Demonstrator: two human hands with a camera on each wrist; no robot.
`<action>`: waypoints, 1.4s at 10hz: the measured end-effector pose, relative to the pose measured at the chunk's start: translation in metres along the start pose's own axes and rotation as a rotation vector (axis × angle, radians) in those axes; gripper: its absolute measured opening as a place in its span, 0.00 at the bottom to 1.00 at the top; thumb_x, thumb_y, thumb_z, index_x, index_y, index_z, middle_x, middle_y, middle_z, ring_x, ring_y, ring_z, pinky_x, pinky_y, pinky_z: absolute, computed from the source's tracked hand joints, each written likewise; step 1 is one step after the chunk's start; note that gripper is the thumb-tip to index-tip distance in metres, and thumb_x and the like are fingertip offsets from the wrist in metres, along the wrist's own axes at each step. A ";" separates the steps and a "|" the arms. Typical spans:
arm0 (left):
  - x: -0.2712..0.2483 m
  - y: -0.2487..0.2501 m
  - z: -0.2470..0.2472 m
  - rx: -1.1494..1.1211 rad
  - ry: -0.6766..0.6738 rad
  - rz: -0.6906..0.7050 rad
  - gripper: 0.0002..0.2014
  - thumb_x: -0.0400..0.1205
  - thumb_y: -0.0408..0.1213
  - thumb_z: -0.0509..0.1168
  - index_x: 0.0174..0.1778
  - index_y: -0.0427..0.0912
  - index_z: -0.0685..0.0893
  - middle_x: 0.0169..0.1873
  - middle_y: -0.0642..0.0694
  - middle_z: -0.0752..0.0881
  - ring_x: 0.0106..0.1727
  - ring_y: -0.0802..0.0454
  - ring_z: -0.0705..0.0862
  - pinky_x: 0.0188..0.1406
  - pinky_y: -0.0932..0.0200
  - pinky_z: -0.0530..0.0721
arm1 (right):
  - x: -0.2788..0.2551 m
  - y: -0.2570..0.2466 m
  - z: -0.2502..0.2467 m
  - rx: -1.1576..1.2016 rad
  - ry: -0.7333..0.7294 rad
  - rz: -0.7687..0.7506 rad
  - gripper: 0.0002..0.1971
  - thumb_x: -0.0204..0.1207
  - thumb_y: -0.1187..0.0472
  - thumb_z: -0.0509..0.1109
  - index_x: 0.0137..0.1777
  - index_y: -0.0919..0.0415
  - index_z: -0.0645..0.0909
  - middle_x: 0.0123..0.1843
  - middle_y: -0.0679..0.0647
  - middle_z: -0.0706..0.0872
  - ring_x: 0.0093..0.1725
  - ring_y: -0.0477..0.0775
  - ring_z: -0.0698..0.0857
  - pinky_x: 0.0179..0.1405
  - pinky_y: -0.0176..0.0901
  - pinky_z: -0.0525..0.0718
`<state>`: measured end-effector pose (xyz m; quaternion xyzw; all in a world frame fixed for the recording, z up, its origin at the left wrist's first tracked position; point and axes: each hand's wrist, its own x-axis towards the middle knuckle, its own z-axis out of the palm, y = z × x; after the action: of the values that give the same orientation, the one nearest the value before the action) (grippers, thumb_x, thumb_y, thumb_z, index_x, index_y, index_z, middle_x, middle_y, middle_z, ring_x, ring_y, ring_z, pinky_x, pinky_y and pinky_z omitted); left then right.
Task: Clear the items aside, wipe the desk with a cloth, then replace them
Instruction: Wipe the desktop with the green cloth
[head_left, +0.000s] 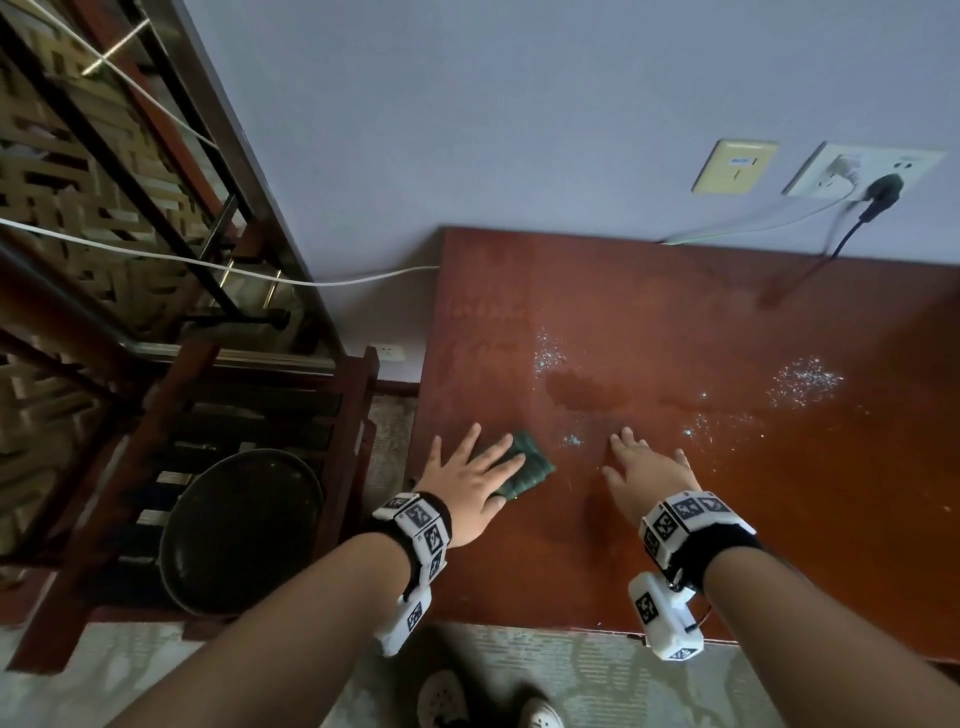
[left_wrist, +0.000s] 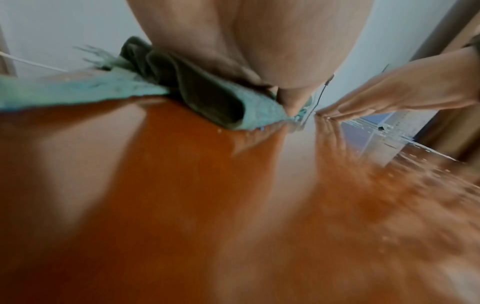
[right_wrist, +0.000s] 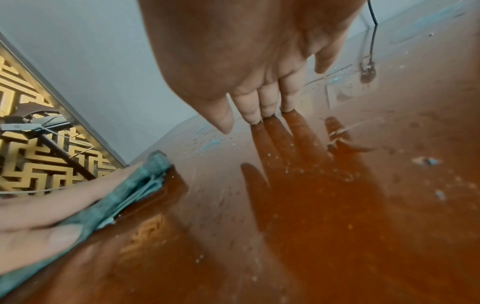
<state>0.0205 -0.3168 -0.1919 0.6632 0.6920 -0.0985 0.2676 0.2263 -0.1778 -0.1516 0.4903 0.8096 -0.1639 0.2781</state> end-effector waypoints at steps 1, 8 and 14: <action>-0.016 -0.004 0.015 -0.039 0.037 0.060 0.28 0.91 0.48 0.50 0.86 0.66 0.47 0.86 0.65 0.39 0.86 0.47 0.30 0.81 0.25 0.40 | 0.000 0.002 -0.002 -0.006 -0.011 -0.009 0.29 0.86 0.47 0.46 0.85 0.52 0.44 0.86 0.46 0.44 0.84 0.48 0.51 0.83 0.60 0.44; 0.037 -0.041 -0.029 -0.160 0.162 -0.170 0.30 0.92 0.43 0.51 0.88 0.53 0.46 0.88 0.51 0.42 0.88 0.49 0.40 0.84 0.35 0.45 | 0.004 0.008 0.011 -0.020 0.015 -0.057 0.34 0.85 0.42 0.49 0.85 0.52 0.39 0.85 0.46 0.39 0.84 0.48 0.46 0.83 0.58 0.45; -0.056 -0.019 0.029 -0.276 -0.007 0.298 0.35 0.85 0.17 0.48 0.85 0.52 0.65 0.86 0.55 0.56 0.87 0.58 0.45 0.86 0.46 0.41 | 0.005 0.005 0.012 -0.049 0.015 -0.038 0.35 0.84 0.39 0.48 0.85 0.53 0.40 0.86 0.48 0.40 0.84 0.49 0.48 0.83 0.58 0.45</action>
<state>0.0074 -0.3814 -0.1923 0.7150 0.5922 0.0359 0.3699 0.2324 -0.1790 -0.1641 0.4689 0.8247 -0.1455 0.2807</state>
